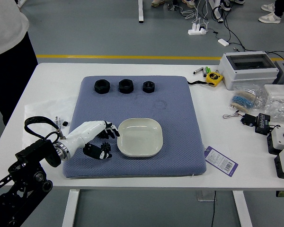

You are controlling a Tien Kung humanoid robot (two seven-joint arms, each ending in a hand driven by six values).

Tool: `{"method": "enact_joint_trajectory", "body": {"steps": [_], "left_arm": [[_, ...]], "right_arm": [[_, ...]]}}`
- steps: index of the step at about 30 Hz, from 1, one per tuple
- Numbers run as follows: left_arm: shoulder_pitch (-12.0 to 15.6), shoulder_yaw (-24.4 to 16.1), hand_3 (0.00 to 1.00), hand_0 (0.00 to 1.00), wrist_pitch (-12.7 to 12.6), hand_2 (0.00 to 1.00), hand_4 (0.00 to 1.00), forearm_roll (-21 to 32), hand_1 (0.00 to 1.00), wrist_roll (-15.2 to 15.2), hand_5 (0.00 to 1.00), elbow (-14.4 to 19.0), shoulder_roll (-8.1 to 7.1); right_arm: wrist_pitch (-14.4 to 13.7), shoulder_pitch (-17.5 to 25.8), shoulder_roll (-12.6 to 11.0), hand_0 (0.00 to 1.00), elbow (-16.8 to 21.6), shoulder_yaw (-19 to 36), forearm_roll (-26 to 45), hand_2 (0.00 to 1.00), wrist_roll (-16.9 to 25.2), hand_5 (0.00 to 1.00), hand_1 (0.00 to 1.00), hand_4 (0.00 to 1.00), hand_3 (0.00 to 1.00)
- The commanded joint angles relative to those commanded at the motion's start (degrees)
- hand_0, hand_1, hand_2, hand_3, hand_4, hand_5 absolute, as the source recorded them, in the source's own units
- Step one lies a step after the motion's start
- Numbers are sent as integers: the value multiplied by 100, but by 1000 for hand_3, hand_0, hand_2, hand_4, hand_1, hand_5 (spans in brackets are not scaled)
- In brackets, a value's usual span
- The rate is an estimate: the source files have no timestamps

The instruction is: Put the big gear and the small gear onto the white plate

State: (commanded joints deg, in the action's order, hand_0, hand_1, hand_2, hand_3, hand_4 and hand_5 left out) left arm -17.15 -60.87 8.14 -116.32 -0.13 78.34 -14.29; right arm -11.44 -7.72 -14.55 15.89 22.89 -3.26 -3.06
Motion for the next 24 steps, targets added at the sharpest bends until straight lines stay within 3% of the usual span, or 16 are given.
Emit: {"method": "enact_joint_trajectory", "body": {"steps": [17, 18, 23, 24], "left_arm": [[-48, 8, 580, 444, -6, 542, 821, 7, 498, 5, 2, -298, 10], [-49, 9, 569, 408, -5, 524, 750, 9, 468, 7, 2, -299, 8], [-47, -4, 569, 408, -6, 524, 750, 33, 468, 11, 2, -280, -3], [-49, -10, 551, 375, 0, 501, 663, 40, 440, 13, 2, -281, -6]], "right_arm": [[4, 12, 1, 652, 1, 0, -6, 743, -4, 708, 651, 863, 611], [4, 11, 1, 652, 1, -1, -4, 743, -4, 708, 650, 864, 611], [8, 11, 4, 652, 0, 1, -6, 743, -10, 708, 650, 864, 611], [9, 10, 4, 652, 0, 0, -6, 743, -11, 709, 651, 864, 611]]}}
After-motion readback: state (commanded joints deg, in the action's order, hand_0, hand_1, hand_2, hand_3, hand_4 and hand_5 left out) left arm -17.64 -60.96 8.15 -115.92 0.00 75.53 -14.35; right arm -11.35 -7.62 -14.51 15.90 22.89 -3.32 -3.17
